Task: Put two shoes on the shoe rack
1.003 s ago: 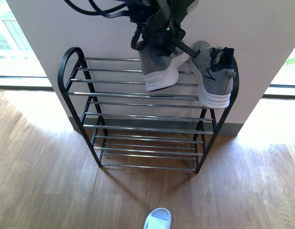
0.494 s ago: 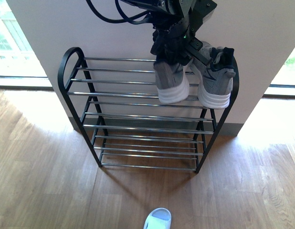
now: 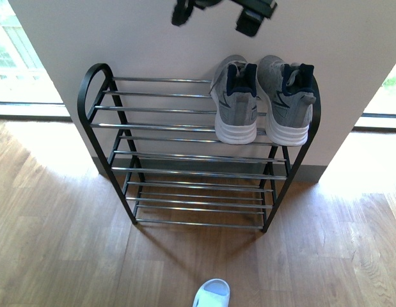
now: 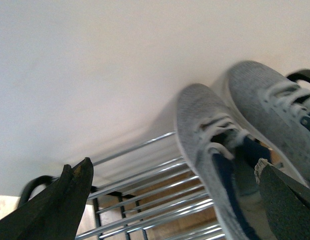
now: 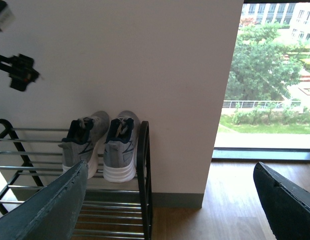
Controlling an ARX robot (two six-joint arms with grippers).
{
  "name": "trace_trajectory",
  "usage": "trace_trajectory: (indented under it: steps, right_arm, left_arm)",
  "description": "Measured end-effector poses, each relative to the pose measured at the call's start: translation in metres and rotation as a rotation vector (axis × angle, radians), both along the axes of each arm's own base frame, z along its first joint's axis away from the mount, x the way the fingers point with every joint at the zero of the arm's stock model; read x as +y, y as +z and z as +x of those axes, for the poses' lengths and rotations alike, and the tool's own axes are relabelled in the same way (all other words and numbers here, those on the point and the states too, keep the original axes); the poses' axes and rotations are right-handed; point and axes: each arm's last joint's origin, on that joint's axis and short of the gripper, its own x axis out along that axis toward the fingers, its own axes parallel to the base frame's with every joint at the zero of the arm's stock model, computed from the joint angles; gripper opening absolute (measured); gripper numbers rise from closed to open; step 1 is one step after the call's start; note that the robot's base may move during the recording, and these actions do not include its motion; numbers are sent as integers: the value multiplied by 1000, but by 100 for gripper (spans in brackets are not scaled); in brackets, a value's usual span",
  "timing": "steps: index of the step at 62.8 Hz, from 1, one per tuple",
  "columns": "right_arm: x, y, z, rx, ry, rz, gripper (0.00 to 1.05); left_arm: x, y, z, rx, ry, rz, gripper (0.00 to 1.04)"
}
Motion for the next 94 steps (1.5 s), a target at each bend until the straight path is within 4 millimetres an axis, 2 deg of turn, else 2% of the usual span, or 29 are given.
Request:
trace_trajectory:
  steps: [12,28,33,37,45,53,59,65,78,82,86,94]
  right_arm:
    - [0,0,0,0,0,0,96]
    - [0,0,0,0,0,0,96]
    - [0,0,0,0,0,0,96]
    - [0,0,0,0,0,0,96]
    - [0,0,0,0,0,0,96]
    - [0,0,0,0,0,0,96]
    - [0,0,0,0,0,0,96]
    - [0,0,0,0,0,0,96]
    - [0,0,0,0,0,0,96]
    - [0,0,0,0,0,0,96]
    - [0,0,0,0,0,0,96]
    - [0,0,0,0,0,0,96]
  left_arm:
    - [44,28,-44,-63,153,-16,95]
    - [95,68,-134,-140,343,-14,95]
    - [108,74,-161,-148,405,-14,95]
    - [122,76,-191,-153,469,-10,95]
    - [137,76,-231,-160,532,-31,95]
    - [144,83,-247,-199,540,-90,95]
    - [153,74,-251,-301,323,-263,80]
    - [165,57,-261,-357,201,-322,64]
    - [188,28,-280,-352,192,-316,30]
    - [195,18,-287,-352,190,-316,14]
    - [199,14,-291,-355,190,-318,3]
    - [205,5,-298,-361,191,-317,1]
